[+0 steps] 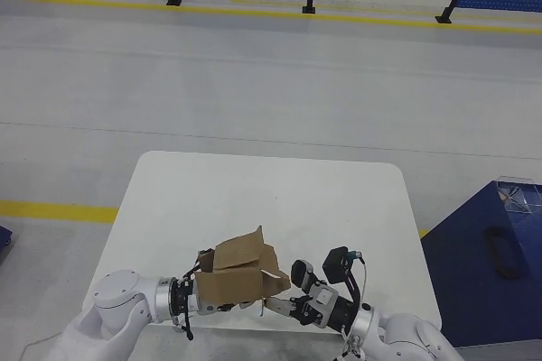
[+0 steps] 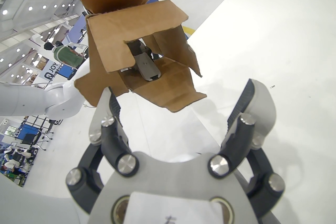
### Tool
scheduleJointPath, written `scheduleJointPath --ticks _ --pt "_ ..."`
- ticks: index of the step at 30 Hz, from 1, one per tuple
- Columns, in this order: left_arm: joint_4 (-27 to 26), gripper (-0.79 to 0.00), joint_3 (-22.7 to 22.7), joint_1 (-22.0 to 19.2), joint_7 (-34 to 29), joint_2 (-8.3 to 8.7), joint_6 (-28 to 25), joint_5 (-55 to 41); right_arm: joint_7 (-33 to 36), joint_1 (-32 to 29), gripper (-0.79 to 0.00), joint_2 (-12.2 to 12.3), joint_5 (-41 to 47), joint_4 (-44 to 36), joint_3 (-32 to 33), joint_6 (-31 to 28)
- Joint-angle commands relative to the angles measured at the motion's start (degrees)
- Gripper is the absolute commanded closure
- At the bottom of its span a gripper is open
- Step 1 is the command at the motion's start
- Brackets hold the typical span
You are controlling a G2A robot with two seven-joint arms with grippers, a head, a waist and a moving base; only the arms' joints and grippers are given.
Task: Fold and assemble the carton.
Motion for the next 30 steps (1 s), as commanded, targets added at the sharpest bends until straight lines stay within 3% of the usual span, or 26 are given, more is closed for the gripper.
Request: scheduleJointPath --ticks 1,12,30 --pt "0.1 0.000 0.1 -0.1 -0.1 0.03 -0.2 -0.1 -0.1 0.3 -0.785 -0.1 -0.4 0.2 -0.1 0.4" --pt "-1.3 0.000 -0.1 0.7 -3.1 0.47 -3.0 1.3 0.7 1.0 -0.785 0.0 1.3 2.1 3.3 3.8" --pt "-6.6 0.000 -0.4 3.8 -9.5 1.51 -9.9 5.6 -0.2 2.2 -0.785 -0.6 0.2 3.4 1.7 5.0"
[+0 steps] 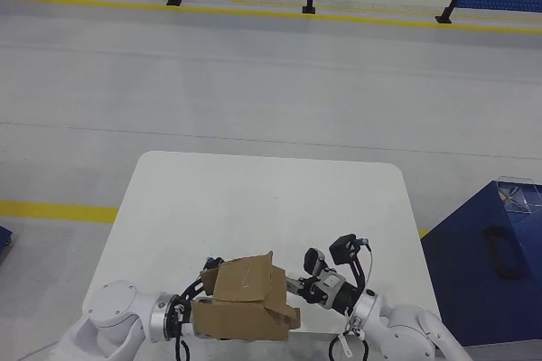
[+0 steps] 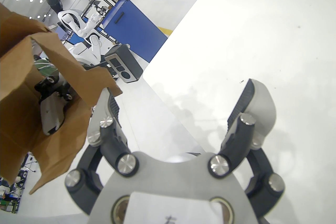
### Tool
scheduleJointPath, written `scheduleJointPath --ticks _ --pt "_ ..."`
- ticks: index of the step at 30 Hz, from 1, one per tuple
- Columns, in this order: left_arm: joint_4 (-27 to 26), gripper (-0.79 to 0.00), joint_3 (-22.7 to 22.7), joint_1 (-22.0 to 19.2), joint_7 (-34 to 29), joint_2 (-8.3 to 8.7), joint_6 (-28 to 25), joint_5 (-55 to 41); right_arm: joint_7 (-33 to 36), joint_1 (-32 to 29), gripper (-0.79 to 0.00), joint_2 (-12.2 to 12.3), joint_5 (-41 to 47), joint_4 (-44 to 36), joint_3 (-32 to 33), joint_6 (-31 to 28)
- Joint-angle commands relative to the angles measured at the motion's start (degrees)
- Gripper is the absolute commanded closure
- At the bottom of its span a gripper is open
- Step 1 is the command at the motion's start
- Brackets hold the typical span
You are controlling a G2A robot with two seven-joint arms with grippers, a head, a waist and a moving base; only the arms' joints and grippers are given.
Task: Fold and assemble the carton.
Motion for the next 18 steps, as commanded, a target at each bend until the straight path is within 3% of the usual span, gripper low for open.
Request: scheduleJointPath --ticks 1,8,18 --pt "0.1 0.000 0.0 0.1 0.2 0.04 0.0 0.0 -0.1 -0.2 -0.785 0.0 0.5 -0.2 0.3 -0.5" --pt "1.1 0.000 0.3 -0.3 2.0 0.07 1.1 0.3 -2.9 -3.2 -0.785 0.3 1.9 -2.7 5.4 -1.0" --pt "1.6 0.000 2.0 -1.1 5.3 -0.09 5.1 -0.5 -5.8 -9.2 -0.785 0.6 4.4 -7.3 10.0 -8.1"
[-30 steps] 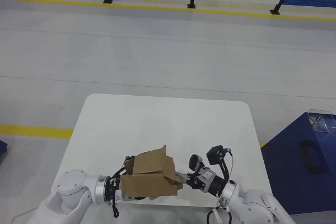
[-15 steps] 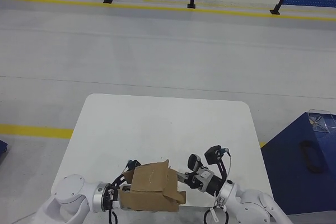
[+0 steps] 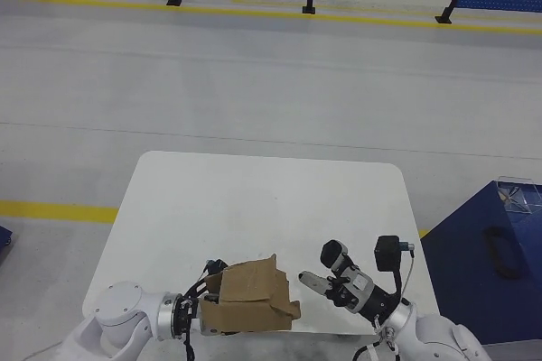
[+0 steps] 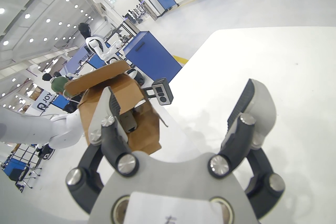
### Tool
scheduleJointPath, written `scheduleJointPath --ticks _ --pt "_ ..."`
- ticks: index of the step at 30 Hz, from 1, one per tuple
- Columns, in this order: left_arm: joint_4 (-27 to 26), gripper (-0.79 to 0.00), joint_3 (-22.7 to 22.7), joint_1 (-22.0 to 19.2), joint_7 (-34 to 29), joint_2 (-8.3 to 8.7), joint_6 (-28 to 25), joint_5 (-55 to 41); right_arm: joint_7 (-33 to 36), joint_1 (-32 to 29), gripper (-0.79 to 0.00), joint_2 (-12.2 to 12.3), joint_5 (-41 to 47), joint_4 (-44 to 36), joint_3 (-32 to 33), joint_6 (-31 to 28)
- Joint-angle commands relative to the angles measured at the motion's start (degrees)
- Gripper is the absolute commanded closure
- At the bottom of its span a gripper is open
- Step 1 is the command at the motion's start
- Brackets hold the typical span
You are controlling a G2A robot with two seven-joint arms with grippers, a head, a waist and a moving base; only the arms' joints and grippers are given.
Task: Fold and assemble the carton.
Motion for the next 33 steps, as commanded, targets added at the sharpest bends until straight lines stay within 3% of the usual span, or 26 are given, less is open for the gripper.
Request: scheduleJointPath --ticks 1,15,33 --pt "0.2 0.000 0.3 -0.4 0.1 0.00 0.2 0.4 0.4 0.0 -0.785 0.0 -0.4 0.3 -0.3 -0.1" --pt "0.3 0.000 1.2 -0.9 0.8 0.23 1.0 1.1 4.2 5.9 -0.785 -0.9 -3.3 4.4 -8.8 3.7" --pt "1.0 0.000 2.8 -1.4 1.9 0.22 -1.0 1.3 5.1 8.1 -0.785 -1.4 -2.0 6.6 -10.3 4.2"
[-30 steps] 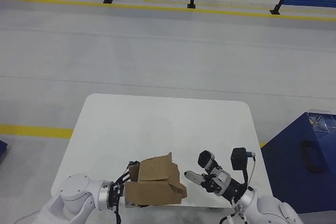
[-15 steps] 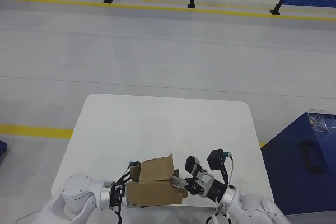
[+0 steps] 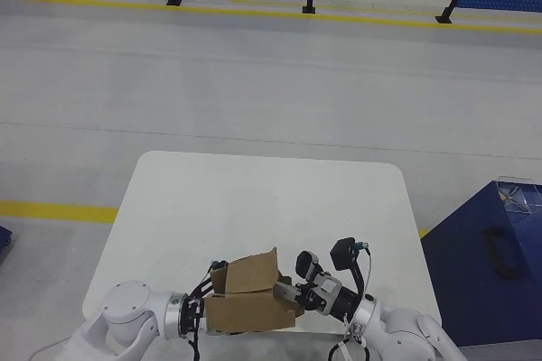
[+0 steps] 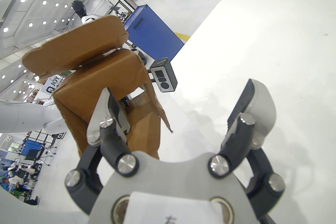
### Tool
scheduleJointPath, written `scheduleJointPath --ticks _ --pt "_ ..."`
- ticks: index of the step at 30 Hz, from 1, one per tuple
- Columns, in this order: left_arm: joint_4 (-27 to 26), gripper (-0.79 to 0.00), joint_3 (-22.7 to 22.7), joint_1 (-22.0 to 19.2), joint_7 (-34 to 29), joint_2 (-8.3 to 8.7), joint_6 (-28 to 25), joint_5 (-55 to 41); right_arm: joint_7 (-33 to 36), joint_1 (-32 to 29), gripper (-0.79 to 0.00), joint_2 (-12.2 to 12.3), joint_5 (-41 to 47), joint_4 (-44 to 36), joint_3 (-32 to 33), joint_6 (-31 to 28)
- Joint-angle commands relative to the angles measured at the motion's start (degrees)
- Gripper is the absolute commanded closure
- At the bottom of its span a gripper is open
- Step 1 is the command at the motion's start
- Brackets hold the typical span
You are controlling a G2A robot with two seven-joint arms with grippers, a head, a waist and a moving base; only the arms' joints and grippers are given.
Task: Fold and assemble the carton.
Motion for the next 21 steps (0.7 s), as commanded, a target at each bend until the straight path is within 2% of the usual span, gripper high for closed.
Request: scheduleJointPath --ticks 1,12,21 --pt "0.0 0.000 0.1 0.0 0.3 0.00 -0.3 0.1 0.0 0.0 -0.785 0.0 0.0 0.1 0.1 0.0" --pt "-0.1 0.000 -0.6 -0.1 2.1 0.08 -1.7 -0.2 -0.5 -0.7 -0.785 0.1 1.6 -0.4 2.6 0.0" --pt "0.8 0.000 -4.0 0.8 5.4 0.09 -4.1 -4.7 -0.5 -4.5 -0.785 0.5 4.3 -3.2 7.9 -2.2"
